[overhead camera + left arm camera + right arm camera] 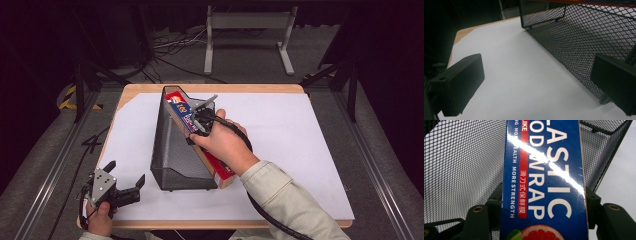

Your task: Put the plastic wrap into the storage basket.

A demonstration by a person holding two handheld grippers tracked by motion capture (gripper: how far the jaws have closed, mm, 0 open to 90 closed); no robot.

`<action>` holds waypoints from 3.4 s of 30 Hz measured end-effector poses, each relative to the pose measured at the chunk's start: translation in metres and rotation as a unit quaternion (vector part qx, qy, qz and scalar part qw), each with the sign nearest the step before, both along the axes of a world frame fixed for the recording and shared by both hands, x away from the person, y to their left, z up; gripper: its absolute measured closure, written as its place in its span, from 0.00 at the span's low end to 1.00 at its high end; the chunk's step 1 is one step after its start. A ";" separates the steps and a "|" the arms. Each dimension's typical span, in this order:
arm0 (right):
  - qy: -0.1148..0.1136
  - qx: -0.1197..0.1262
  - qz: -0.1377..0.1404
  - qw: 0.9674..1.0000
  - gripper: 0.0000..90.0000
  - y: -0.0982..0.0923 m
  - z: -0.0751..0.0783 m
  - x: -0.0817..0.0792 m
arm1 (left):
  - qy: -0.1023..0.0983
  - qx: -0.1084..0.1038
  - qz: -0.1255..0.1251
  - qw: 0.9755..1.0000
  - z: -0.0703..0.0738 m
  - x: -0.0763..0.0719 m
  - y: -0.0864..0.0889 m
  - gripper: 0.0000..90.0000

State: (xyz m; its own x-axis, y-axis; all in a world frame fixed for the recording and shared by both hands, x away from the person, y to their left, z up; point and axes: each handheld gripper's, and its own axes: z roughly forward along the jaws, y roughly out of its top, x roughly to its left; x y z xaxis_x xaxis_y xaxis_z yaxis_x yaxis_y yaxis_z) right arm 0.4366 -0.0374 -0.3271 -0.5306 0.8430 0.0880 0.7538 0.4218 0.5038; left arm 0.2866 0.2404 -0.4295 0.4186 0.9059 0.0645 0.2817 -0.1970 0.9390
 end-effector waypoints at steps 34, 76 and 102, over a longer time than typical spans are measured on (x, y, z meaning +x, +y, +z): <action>0.081 -0.067 -0.019 0.994 0.42 0.018 -0.024 0.020 | 0.004 -0.002 -0.003 1.000 -0.001 0.000 -0.001 0.00; -0.051 0.042 0.010 0.998 0.24 -0.011 0.016 0.004 | 0.004 -0.003 -0.008 1.000 -0.001 0.005 -0.003 0.00; -0.167 0.120 0.083 0.975 0.21 -0.086 0.042 -0.037 | 0.007 0.000 0.000 1.000 -0.002 0.003 -0.002 0.00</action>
